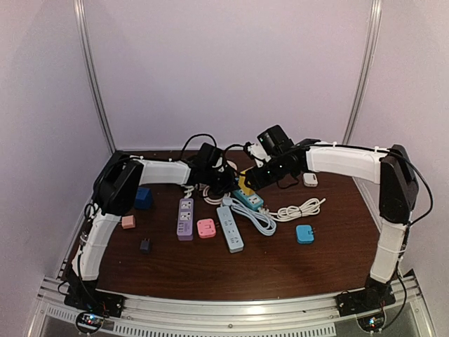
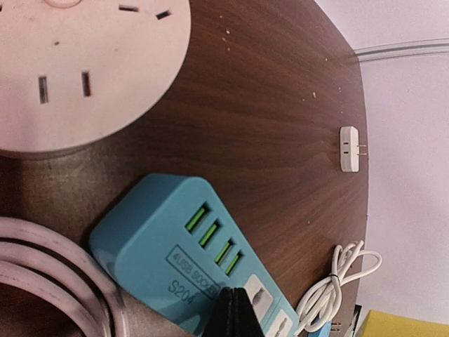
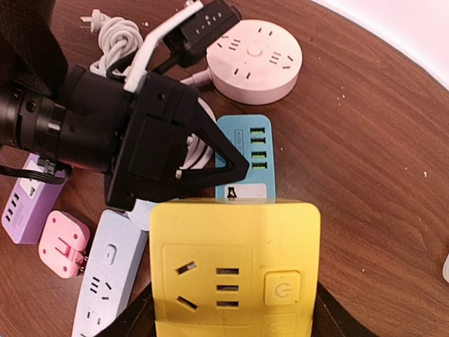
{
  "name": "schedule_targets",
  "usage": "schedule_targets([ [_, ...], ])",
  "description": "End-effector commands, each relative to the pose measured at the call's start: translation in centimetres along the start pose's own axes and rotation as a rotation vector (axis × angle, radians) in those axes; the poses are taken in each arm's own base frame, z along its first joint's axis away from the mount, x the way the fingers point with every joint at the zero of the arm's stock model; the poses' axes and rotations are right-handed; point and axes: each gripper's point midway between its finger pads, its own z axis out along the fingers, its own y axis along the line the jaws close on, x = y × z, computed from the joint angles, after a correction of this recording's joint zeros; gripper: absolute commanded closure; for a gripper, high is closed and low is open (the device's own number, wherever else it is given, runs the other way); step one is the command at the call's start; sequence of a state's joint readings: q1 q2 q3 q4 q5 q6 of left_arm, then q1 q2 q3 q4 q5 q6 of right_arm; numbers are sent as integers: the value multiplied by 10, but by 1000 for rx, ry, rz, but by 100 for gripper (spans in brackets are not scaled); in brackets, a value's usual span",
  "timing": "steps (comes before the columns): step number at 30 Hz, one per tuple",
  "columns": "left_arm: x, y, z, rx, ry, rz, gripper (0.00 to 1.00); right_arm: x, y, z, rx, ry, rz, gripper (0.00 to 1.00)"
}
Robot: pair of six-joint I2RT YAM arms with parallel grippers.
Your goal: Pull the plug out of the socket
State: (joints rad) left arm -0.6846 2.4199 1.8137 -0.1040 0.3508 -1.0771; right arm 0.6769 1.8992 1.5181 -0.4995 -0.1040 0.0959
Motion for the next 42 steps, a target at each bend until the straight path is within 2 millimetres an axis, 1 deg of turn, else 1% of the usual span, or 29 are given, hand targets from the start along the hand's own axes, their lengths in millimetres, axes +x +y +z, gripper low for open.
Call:
schedule_targets([
  [1, 40, 72, 9, -233, 108, -51, 100, -39, 5, -25, -1, -129, 1, 66],
  [6, 36, 66, 8, -227, 105, -32, 100, -40, -3, -33, 40, -115, 11, 66],
  [9, 30, 56, 7, -215, 99, -11, 100, -40, -7, -43, 57, -119, 17, 66],
  [11, 24, 46, 5, -195, 93, 10, 100, -41, -11, -47, 57, -128, 29, 66],
  [13, 15, 31, 1, -177, 81, 50, 100, -41, -15, -51, 40, -133, 50, 65],
  [16, -4, 0, -10, -142, 47, 123, 100, -41, -24, -54, 16, -134, 83, 65],
  [20, -27, -46, -35, -87, -3, 221, 100, -39, -36, -56, -12, -138, 130, 65],
  [23, -36, -70, -58, -65, -40, 276, 100, -37, -49, -53, -60, -140, 193, 64],
  [24, -36, -75, -65, -62, -48, 289, 100, -37, -55, -52, -75, -140, 221, 64],
  [25, -36, -82, -76, -57, -59, 310, 100, -35, -64, -49, -91, -138, 254, 64],
  [26, -35, -86, -83, -57, -65, 325, 100, -34, -68, -46, -116, -138, 279, 64],
  [30, -22, -91, -109, -58, -77, 361, 100, -32, -85, -36, -221, -148, 387, 63],
  [35, 1, -86, -133, -54, -84, 376, 100, -24, -101, -13, -323, -128, 500, 63],
  [39, 18, -82, -148, -44, -92, 379, 100, -20, -105, 7, -362, -112, 554, 63],
  [40, 23, -77, -150, -47, -89, 373, 100, -19, -106, 11, -367, -112, 563, 63],
  [42, 28, -75, -155, -45, -92, 371, 100, -16, -107, 21, -379, -103, 588, 63],
])
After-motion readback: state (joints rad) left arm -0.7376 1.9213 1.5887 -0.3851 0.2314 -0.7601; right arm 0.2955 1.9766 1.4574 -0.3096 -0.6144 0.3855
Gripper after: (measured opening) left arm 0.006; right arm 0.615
